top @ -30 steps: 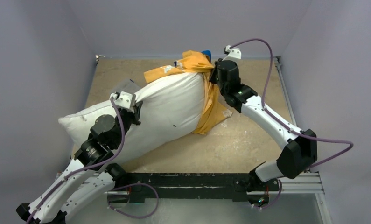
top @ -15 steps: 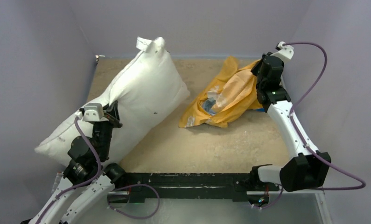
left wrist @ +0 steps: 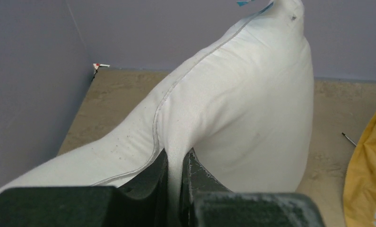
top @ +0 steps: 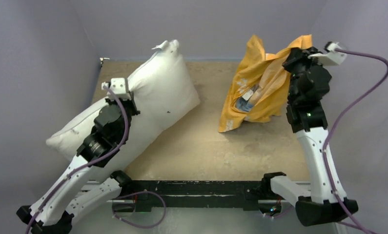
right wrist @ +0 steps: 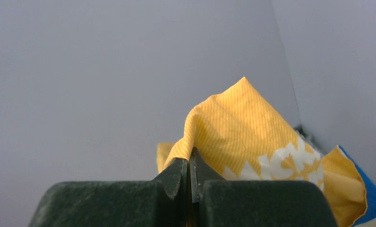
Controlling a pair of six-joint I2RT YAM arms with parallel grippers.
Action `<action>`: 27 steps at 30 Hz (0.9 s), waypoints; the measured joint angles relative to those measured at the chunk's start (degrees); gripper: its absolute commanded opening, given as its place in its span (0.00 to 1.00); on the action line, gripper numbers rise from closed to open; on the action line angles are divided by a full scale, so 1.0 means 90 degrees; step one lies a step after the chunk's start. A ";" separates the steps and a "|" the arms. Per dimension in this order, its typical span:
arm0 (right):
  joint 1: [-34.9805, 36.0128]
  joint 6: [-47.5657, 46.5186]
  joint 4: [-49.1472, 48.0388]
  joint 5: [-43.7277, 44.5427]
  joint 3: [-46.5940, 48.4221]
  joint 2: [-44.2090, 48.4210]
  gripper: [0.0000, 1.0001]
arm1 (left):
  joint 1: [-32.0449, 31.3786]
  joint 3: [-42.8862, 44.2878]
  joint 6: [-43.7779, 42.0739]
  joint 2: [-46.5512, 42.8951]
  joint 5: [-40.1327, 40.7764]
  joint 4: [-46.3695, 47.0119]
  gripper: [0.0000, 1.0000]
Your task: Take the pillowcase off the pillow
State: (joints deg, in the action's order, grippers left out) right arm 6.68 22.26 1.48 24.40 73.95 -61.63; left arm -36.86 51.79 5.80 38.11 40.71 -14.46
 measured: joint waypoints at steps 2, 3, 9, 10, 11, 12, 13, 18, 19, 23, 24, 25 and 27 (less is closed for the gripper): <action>0.0000 -0.0051 -0.0143 -0.0029 0.0092 0.0369 0.00 | 0.0002 0.0474 0.0236 0.0527 -0.0058 -0.0245 0.00; 0.0000 -0.0075 -0.0223 -0.0061 0.0114 0.0571 0.00 | 0.0005 0.0741 0.0384 0.0799 -0.0124 -0.0425 0.00; 0.0000 -0.0073 -0.0568 -0.0180 -0.0121 0.1763 0.00 | 0.0005 0.1280 0.1149 0.1581 -0.0542 -0.0894 0.00; 0.0000 -0.0027 -0.0648 -0.0187 -0.0313 0.1996 0.00 | 0.0005 0.1280 0.1277 0.1676 -0.0583 -0.0945 0.00; -0.0002 0.0036 -0.0665 -0.0187 -0.0537 0.2210 0.00 | 0.0005 0.1270 0.1416 0.1795 -0.0629 -0.0986 0.06; -0.0005 0.0119 -0.0697 -0.0189 -0.0792 0.2412 0.00 | 0.0005 0.1241 0.1554 0.1933 -0.0670 -0.1001 0.19; -0.0005 0.0209 -0.0724 -0.0189 -0.1025 0.2560 0.00 | 0.0005 0.1192 0.1688 0.2062 -0.0709 -0.1013 0.32; -0.0005 0.0872 -0.0498 -0.0248 -0.2484 0.3016 0.00 | 0.0012 0.0920 0.2186 0.2446 -0.0712 -0.1270 0.83; -0.0005 0.1018 -0.0372 -0.0304 -0.2764 0.3050 0.00 | 0.0015 0.0920 0.2237 0.2424 -0.0692 -0.1328 0.86; -0.0005 0.1554 0.0092 -0.0539 -0.3565 0.3274 0.16 | 0.0017 0.0920 0.2305 0.1863 -0.0580 -0.1569 0.89; -0.0005 0.1666 0.0170 -0.0600 -0.3674 0.3373 0.26 | 0.0017 0.0923 0.2305 0.1651 -0.0544 -0.1647 0.90; -0.0005 0.1787 0.0245 -0.0685 -0.3772 0.3536 0.33 | 0.0017 0.0925 0.2297 0.1389 -0.0503 -0.1739 0.90; -0.0005 0.1972 0.0308 -0.0826 -0.3793 0.3796 0.47 | 0.0017 0.0942 0.2288 0.0821 -0.0432 -0.1943 0.91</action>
State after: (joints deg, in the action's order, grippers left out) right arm 6.63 40.01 4.25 16.97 39.81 -27.46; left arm -36.71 60.27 26.39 45.50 36.82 -31.94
